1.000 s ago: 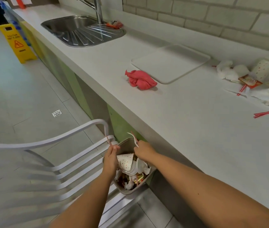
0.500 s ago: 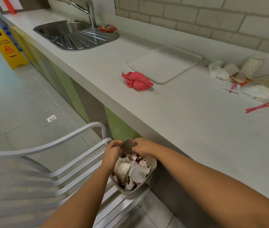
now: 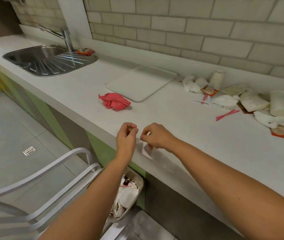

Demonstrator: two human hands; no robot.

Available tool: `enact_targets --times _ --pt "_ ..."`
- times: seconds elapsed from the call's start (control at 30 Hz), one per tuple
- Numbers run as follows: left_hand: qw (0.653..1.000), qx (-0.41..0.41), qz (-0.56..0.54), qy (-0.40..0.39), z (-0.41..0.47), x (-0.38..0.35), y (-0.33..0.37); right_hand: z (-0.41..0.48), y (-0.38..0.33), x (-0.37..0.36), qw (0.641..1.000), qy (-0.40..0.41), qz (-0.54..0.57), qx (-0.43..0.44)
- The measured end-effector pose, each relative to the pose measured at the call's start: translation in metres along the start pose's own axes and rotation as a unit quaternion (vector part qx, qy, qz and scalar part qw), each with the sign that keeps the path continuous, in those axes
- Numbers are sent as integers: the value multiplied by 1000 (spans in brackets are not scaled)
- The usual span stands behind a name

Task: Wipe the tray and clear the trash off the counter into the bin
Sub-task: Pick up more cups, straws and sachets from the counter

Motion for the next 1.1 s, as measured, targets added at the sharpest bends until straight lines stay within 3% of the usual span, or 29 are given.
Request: enact_targets --times 0.33,0.57,0.9,1.1 --pt "988 -53 102 -101 -11 -147 29 -38 98 108 986 154 -43 -50" --pt "945 -75 267 -171 -14 -249 18 -73 190 179 958 215 -109 -155" --pt "896 -166 383 -152 7 -346 13 -111 286 250 920 271 -188 -213" --pt "883 -162 409 -164 19 -382 5 -107 313 271 904 294 -223 -216"
Point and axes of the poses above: each hand's wrist, its own z-axis towards the middle knuckle, its own x-axis out of the back of the hand, y = z × x, the point moved 5 cm from there along z, towards the middle knuckle, and after that the axes turned 10 degrees about x, right-handed, at the moved point
